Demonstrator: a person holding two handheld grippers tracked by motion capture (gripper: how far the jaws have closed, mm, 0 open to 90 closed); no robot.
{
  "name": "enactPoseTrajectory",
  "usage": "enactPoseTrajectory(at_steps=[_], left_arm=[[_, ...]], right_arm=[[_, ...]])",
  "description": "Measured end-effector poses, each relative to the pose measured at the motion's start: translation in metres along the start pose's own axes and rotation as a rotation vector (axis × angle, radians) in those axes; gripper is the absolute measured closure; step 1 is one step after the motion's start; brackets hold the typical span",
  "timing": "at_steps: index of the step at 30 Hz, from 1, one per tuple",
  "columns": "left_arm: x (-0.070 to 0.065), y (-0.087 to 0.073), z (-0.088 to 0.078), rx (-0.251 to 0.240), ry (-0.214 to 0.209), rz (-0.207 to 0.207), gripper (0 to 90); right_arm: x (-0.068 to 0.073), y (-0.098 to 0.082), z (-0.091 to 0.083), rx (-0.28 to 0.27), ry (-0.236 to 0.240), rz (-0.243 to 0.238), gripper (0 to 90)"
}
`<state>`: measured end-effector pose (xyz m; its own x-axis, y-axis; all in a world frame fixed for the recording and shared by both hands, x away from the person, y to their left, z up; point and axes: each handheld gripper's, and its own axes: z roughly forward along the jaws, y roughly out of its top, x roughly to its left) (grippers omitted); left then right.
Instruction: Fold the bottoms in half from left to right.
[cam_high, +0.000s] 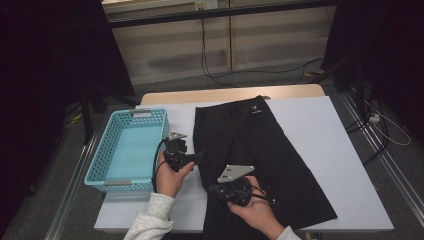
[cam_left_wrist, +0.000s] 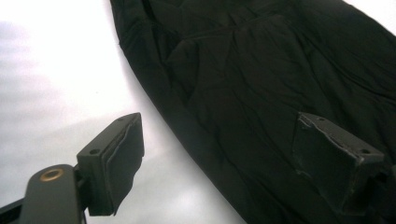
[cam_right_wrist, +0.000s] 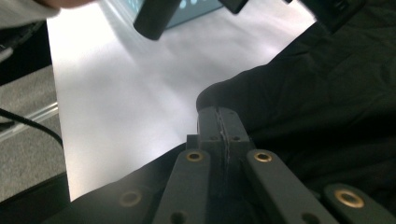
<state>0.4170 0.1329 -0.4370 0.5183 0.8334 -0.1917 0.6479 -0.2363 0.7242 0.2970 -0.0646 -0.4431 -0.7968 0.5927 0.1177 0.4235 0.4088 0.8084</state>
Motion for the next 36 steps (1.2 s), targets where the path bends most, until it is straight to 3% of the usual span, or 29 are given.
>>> enactPoseTrajectory(at_steps=[8, 16, 20, 22, 26, 30, 33, 36], left_arm=[[0.009, -0.001, 0.012, 0.041, 0.037, -0.063, 21.4], [0.012, -0.009, 0.018, 0.051, -0.002, -0.116, 26.8], [0.01, -0.005, 0.023, 0.055, -0.01, -0.138, 35.4], [0.011, -0.002, 0.026, 0.046, -0.027, -0.182, 40.3], [0.013, 0.004, 0.033, 0.057, -0.037, -0.212, 49.4], [0.011, 0.012, 0.042, 0.072, -0.01, -0.199, 62.2], [0.01, 0.019, 0.048, 0.091, -0.021, -0.198, 69.3], [0.015, 0.026, 0.05, 0.067, -0.013, -0.204, 74.7]], right_arm=[[-0.005, 0.002, -0.011, -0.035, -0.02, 0.011, 89.7], [-0.008, 0.003, -0.025, -0.07, -0.041, 0.017, 89.6], [-0.006, 0.004, -0.027, -0.077, -0.037, 0.013, 89.6], [-0.005, 0.005, -0.027, -0.077, -0.034, 0.007, 89.6], [-0.003, 0.005, -0.027, -0.08, -0.031, 0.004, 89.6], [-0.004, 0.004, -0.027, -0.08, -0.033, 0.007, 89.6], [-0.004, 0.004, -0.026, -0.078, -0.032, 0.0, 89.6], [-0.003, 0.003, -0.024, -0.07, -0.026, -0.004, 89.6]])
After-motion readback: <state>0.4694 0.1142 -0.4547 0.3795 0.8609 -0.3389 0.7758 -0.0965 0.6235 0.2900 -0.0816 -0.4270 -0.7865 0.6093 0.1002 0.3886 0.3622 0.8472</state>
